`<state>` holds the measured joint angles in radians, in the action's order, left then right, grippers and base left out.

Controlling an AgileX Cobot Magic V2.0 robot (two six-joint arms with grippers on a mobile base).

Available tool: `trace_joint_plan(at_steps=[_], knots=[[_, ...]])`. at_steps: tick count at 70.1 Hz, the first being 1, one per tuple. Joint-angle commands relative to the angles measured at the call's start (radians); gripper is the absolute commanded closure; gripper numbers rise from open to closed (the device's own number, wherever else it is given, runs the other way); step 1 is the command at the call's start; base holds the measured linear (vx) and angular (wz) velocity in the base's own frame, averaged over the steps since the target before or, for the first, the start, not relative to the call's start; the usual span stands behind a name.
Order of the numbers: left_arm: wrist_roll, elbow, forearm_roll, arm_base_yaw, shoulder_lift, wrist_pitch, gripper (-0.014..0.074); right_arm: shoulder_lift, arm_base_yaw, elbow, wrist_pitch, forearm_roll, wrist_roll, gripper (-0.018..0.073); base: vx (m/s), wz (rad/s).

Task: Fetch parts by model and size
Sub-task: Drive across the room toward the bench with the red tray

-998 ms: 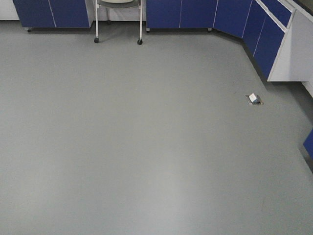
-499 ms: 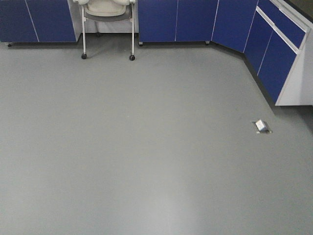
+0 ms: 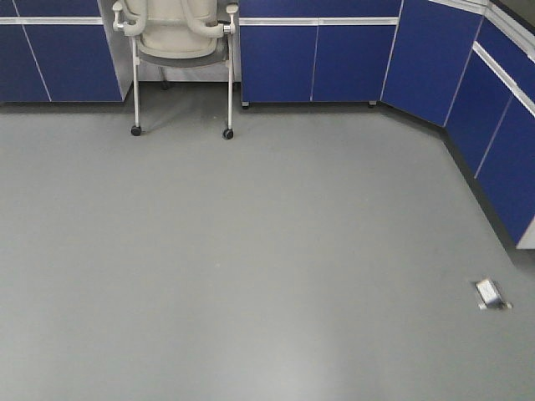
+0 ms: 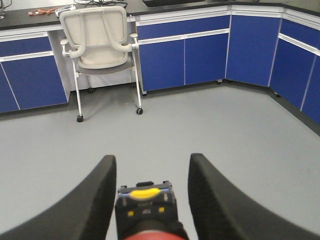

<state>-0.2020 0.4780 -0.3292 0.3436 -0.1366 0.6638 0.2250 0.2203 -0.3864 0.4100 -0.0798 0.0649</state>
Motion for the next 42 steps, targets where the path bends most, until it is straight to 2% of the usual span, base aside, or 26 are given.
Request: trace_joint_plan(at_steps=[1, 42], knots=[[-0.004, 0.025, -0.01, 0.001, -0.019, -0.072, 0.0603, 0.009, -0.001, -0.027, -0.081, -0.011, -0.009, 0.0564, 0.67, 0.03], [-0.004, 0.025, -0.011, 0.001, -0.019, -0.072, 0.0603, 0.01, -0.001, -0.027, -0.081, -0.011, -0.009, 0.0564, 0.65, 0.02]])
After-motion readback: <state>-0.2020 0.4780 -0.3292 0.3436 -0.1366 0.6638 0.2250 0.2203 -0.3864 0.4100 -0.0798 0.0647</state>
